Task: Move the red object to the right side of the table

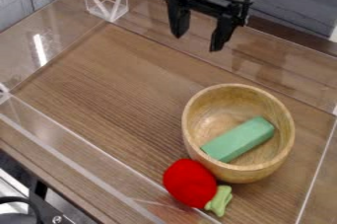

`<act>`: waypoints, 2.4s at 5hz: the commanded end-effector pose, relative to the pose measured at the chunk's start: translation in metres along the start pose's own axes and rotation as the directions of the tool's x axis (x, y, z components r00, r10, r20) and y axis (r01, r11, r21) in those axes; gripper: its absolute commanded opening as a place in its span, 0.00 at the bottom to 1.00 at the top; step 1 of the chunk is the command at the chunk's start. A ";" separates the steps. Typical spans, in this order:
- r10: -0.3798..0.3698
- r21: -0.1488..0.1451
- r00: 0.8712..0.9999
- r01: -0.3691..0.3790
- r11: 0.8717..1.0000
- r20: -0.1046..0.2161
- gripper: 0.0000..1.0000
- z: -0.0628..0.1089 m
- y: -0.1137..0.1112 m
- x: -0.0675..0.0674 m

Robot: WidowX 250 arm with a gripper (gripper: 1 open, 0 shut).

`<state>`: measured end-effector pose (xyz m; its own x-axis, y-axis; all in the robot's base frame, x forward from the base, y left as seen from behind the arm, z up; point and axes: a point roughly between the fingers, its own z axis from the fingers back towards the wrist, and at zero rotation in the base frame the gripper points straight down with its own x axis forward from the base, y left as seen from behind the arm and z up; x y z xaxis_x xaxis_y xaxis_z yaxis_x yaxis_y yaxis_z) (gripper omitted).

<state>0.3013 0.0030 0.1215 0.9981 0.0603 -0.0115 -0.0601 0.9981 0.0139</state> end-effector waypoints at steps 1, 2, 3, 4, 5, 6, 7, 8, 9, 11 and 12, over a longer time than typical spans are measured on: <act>-0.015 0.003 0.999 0.015 1.000 0.043 1.00 0.022 0.001 0.006; -0.030 0.007 0.998 0.029 1.000 0.052 1.00 0.029 -0.004 0.011; 0.018 0.017 1.000 -0.018 1.000 0.021 1.00 0.014 -0.013 0.014; 0.045 0.007 0.999 -0.046 0.999 0.019 1.00 0.016 -0.018 0.009; 0.000 0.010 1.000 0.000 1.000 0.027 1.00 0.014 -0.009 0.011; -0.017 0.011 0.999 0.016 1.000 0.035 1.00 0.013 0.001 0.012; 0.008 0.005 0.998 -0.008 1.000 0.056 1.00 0.016 0.006 0.013; 0.020 -0.005 0.997 -0.020 1.000 0.071 1.00 0.017 0.008 0.014; 0.103 -0.017 0.992 -0.102 0.995 0.078 1.00 0.017 0.002 0.014; 0.215 -0.021 0.973 -0.214 0.977 0.080 1.00 0.013 -0.007 0.008; 0.245 -0.013 0.966 -0.244 0.970 0.078 1.00 0.007 -0.008 0.004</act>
<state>0.3037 -0.0033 0.1094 0.9531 0.3025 0.0061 -0.3026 0.9529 0.0222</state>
